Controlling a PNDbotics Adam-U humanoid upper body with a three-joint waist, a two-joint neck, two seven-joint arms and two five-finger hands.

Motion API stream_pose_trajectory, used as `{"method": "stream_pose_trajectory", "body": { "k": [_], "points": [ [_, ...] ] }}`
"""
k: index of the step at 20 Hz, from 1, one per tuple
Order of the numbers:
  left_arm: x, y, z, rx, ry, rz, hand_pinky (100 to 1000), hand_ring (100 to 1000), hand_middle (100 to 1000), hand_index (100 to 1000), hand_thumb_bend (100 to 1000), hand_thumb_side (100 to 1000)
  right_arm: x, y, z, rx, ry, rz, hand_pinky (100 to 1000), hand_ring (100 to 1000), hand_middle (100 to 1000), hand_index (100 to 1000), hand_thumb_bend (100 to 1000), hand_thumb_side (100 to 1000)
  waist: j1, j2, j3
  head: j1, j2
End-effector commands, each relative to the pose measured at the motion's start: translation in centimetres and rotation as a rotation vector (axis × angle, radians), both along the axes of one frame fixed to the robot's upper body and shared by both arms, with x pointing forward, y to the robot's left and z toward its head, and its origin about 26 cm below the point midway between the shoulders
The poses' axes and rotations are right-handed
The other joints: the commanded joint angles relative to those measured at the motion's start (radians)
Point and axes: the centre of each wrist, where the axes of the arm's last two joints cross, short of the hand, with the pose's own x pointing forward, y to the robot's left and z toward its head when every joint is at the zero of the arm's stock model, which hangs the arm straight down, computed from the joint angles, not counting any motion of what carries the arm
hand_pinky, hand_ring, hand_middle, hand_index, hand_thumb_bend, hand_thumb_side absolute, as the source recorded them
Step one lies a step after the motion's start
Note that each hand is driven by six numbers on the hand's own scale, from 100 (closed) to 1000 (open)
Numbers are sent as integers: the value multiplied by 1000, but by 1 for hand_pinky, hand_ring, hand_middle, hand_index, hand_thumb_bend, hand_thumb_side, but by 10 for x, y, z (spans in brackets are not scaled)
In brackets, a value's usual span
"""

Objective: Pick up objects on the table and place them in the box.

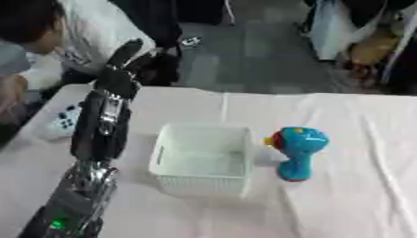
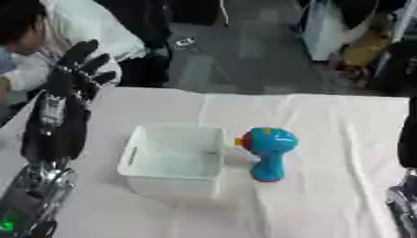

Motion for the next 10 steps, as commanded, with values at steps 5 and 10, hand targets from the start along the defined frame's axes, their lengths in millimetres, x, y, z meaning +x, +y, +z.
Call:
{"method": "stream_pose_trajectory", "body": {
  "k": [5, 10],
  "points": [
    [-2, 2, 12, 15, -42, 4, 854, 928, 953, 963, 321, 825, -3, -1, 8, -4, -29, -1, 389, 617, 679, 744, 163, 589, 0, -13, 1, 11, -1],
    [-2, 2, 12, 16, -42, 4, 854, 928, 953, 963, 322, 825, -3, -1, 8, -5, -29, 0, 389, 618, 679, 744, 166, 588, 0, -13, 1, 11, 0]
  ]
}}
